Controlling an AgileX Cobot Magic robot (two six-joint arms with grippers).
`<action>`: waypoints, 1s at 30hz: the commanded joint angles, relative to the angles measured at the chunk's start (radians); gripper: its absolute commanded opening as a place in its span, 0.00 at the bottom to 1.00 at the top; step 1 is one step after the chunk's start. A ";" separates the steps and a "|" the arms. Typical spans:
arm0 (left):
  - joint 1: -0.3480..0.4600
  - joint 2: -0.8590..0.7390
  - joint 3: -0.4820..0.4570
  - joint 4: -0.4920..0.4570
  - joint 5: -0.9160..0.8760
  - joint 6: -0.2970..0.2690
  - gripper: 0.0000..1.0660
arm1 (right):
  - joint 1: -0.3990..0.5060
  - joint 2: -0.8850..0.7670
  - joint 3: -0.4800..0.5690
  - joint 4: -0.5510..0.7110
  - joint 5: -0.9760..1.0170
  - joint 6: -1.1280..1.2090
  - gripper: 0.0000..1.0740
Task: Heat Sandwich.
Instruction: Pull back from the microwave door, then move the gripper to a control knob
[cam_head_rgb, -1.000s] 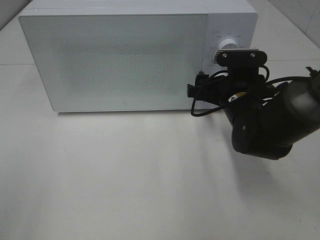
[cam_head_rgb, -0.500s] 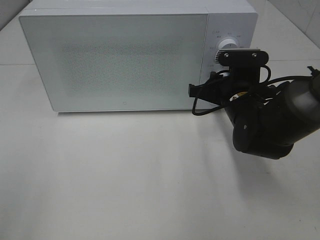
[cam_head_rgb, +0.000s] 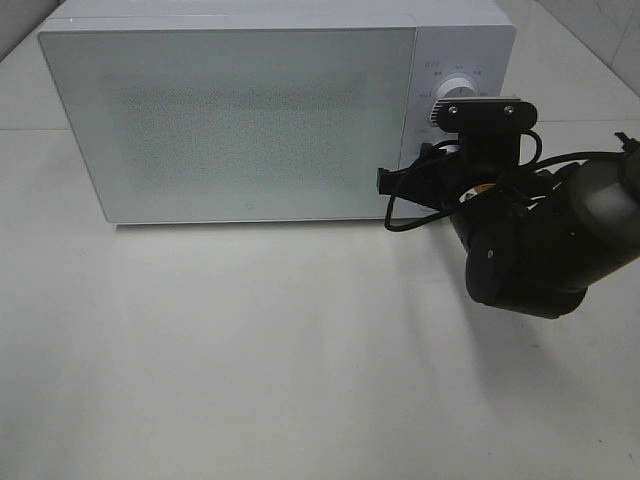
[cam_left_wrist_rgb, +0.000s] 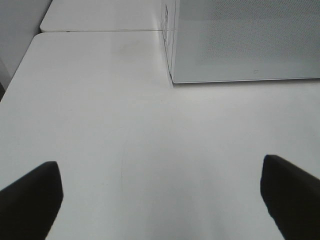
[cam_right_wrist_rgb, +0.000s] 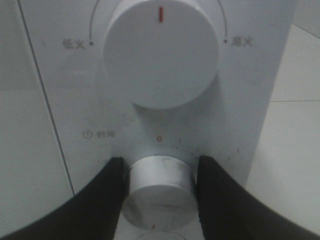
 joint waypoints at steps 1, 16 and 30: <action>0.000 -0.029 0.003 -0.002 0.000 -0.002 0.95 | 0.000 -0.004 -0.008 -0.025 0.002 0.018 0.08; 0.000 -0.029 0.003 -0.002 0.000 -0.002 0.95 | 0.000 -0.004 -0.008 -0.003 0.060 0.508 0.10; 0.000 -0.029 0.003 -0.002 0.000 -0.002 0.95 | 0.000 -0.004 -0.008 -0.008 0.081 0.961 0.11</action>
